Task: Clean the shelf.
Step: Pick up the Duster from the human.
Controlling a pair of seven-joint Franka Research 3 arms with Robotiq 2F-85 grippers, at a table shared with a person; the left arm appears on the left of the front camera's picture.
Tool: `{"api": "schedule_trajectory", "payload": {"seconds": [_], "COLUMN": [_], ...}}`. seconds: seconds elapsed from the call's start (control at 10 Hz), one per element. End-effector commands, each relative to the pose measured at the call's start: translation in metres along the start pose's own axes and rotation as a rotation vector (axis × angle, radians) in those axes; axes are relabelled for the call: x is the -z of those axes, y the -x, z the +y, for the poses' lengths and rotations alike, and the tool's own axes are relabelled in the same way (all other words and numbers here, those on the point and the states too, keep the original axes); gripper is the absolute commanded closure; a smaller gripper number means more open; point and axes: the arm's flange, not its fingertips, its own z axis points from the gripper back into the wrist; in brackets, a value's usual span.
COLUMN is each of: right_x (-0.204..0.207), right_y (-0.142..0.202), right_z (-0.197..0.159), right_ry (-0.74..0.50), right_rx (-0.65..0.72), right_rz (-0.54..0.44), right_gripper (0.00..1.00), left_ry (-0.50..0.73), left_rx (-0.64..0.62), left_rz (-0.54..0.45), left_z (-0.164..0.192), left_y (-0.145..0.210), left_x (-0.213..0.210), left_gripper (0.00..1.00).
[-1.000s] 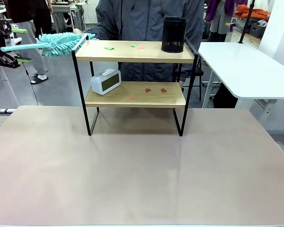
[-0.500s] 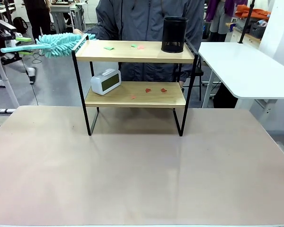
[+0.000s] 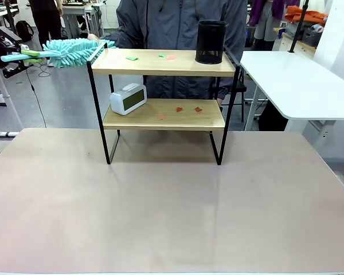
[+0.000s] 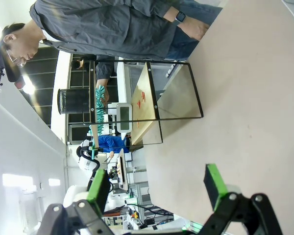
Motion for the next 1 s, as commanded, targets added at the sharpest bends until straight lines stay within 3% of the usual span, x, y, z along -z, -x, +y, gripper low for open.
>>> {"api": "schedule_trajectory", "payload": {"seconds": [0.0, 0.4, 0.5, 0.7, 0.9], "right_x": [0.002, 0.002, 0.002, 0.002, 0.002], "right_y": [-0.002, -0.002, -0.002, -0.002, -0.002], "right_z": [0.000, 0.000, 0.000, 0.000, 0.000], "right_ry": [-0.025, -0.025, -0.025, -0.025, -0.025], "right_rx": [-0.023, -0.023, -0.023, -0.023, -0.023], "right_rz": [-0.013, -0.013, -0.013, -0.013, -0.013], "right_gripper": [0.00, 0.00, 0.00, 0.00, 0.00], "left_ry": [0.015, 0.005, -0.022, -0.182, -0.275], "left_rx": [0.001, 0.078, 0.137, 0.317, 0.371], "left_rz": [-0.015, -0.031, 0.003, -0.091, -0.090], "left_z": [-0.003, -0.012, -0.019, -0.024, -0.015], "left_y": [0.000, 0.022, 0.049, 0.122, 0.184], "left_x": [0.003, -0.021, -0.038, -0.073, -0.100], "left_gripper": [1.00, 1.00, 1.00, 1.00, 1.00]}}
